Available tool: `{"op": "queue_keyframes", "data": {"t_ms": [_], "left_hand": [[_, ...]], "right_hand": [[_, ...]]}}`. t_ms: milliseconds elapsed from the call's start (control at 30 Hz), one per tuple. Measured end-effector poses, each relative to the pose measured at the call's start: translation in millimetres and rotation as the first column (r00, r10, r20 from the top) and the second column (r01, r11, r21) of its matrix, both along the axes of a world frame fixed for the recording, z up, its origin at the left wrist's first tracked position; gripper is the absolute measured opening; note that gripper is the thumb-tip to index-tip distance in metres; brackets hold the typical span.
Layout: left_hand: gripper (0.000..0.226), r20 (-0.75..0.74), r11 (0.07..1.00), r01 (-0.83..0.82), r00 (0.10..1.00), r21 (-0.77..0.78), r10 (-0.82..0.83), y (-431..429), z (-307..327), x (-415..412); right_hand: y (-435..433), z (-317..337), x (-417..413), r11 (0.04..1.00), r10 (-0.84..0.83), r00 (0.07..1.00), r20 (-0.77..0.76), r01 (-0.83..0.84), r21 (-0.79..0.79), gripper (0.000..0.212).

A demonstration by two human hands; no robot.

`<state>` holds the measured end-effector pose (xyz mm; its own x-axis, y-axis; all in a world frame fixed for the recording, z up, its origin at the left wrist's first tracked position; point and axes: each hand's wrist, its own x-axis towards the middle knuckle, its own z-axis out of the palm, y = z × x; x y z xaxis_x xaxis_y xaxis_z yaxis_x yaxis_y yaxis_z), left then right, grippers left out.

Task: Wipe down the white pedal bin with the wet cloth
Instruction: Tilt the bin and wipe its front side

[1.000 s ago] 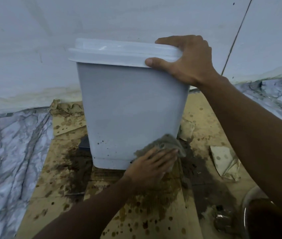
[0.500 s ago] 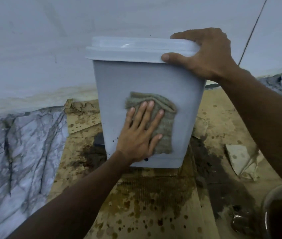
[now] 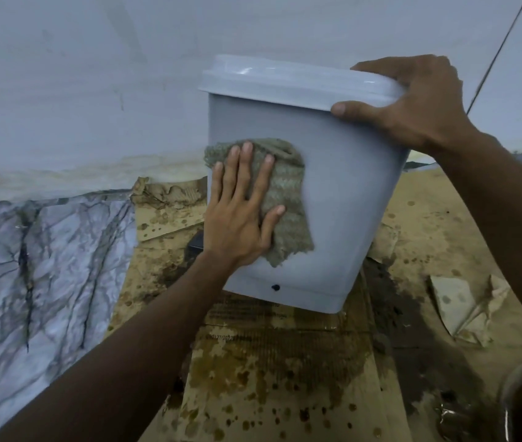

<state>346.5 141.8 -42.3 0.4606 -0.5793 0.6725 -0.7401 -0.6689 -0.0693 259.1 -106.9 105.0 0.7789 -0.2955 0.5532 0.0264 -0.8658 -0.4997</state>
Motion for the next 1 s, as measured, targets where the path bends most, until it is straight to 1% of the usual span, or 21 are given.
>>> {"op": "queue_keyframes", "data": {"t_ms": [67,133,200,233,300,367,467,567,633,700,767,833,867,900,933,1000], "left_hand": [[0.072,-0.035,0.999,-0.004,0.999,-0.051,0.002,-1.7,-6.3,-6.8],[0.073,-0.127,0.997,-0.047,0.991,-0.066,0.038,0.1,-28.2,-24.3],[0.074,-0.211,0.998,-0.062,0.976,-0.015,0.058,5.8,-54.1,-46.4],[0.074,-0.227,0.998,-0.050,0.972,0.024,0.054,8.9,-65.9,-56.3],[0.073,-0.224,0.996,-0.033,0.973,0.081,0.050,12.2,-80.8,-68.7],[0.074,-0.207,0.996,-0.021,0.978,0.090,0.040,8.7,-78.9,-68.0],[0.075,-0.174,0.998,0.021,0.985,0.060,-0.011,-4.3,-55.7,-52.7],[0.074,-0.128,0.999,0.019,0.991,-0.035,-0.023,-19.8,-21.1,-31.3],[0.072,-0.125,0.991,-0.026,0.992,-0.135,0.009,-26.8,-3.9,-19.0],[0.071,-0.176,0.960,-0.102,0.983,-0.259,0.057,-28.7,-3.9,-18.2],[0.072,-0.298,0.897,-0.227,0.948,-0.379,0.114,-26.0,-23.3,-32.2],[0.073,-0.458,0.810,-0.374,0.876,-0.451,0.149,-21.3,-50.2,-56.3],[0.073,-0.524,0.781,-0.431,0.837,-0.453,0.158,-20.0,-62.6,-67.9],[0.072,-0.569,0.776,-0.464,0.805,-0.427,0.168,-20.3,-72.7,-78.6],[0.071,-0.585,0.795,-0.468,0.791,-0.387,0.181,-21.7,-79.8,-87.5],[0.071,-0.553,0.859,-0.405,0.813,-0.313,0.182,-26.2,-81.9,-94.4]], "right_hand": [[2.7,0.9,1.8,1.000,0.008,1.000,0.001,-0.008,-0.005,0.069],[5.7,1.1,4.3,1.000,0.022,1.000,0.000,-0.022,-0.014,0.068],[6.6,0.4,4.6,1.000,0.025,1.000,0.005,-0.025,-0.011,0.067],[5.7,0.3,3.8,1.000,0.028,1.000,0.009,-0.028,-0.007,0.068],[3.3,0.2,2.0,0.999,0.043,0.999,0.021,-0.043,-0.013,0.069],[1.1,0.4,1.0,0.998,0.062,0.998,0.031,-0.062,-0.018,0.069],[0.3,1.0,-0.1,0.998,0.062,0.997,0.035,-0.063,0.026,0.067],[0.1,-0.5,-0.2,0.998,0.065,0.997,0.034,-0.066,0.018,0.067],[0.6,-1.2,0.4,0.997,0.078,0.996,0.039,-0.078,0.010,0.066],[2.2,-0.8,1.2,0.996,0.091,0.995,0.039,-0.091,0.001,0.065],[3.5,-0.2,1.3,0.995,0.096,0.995,0.036,-0.096,-0.007,0.064],[4.1,-1.1,1.3,0.996,0.091,0.995,0.038,-0.091,0.004,0.064],[3.9,-1.5,1.4,0.996,0.089,0.995,0.039,-0.089,0.014,0.064],[3.8,-1.9,1.3,0.996,0.089,0.995,0.039,-0.090,0.022,0.063],[4.0,-2.5,1.1,0.996,0.090,0.995,0.038,-0.091,0.024,0.063],[2.8,-3.3,1.7,0.996,0.087,0.995,0.041,-0.089,0.033,0.064]]}}
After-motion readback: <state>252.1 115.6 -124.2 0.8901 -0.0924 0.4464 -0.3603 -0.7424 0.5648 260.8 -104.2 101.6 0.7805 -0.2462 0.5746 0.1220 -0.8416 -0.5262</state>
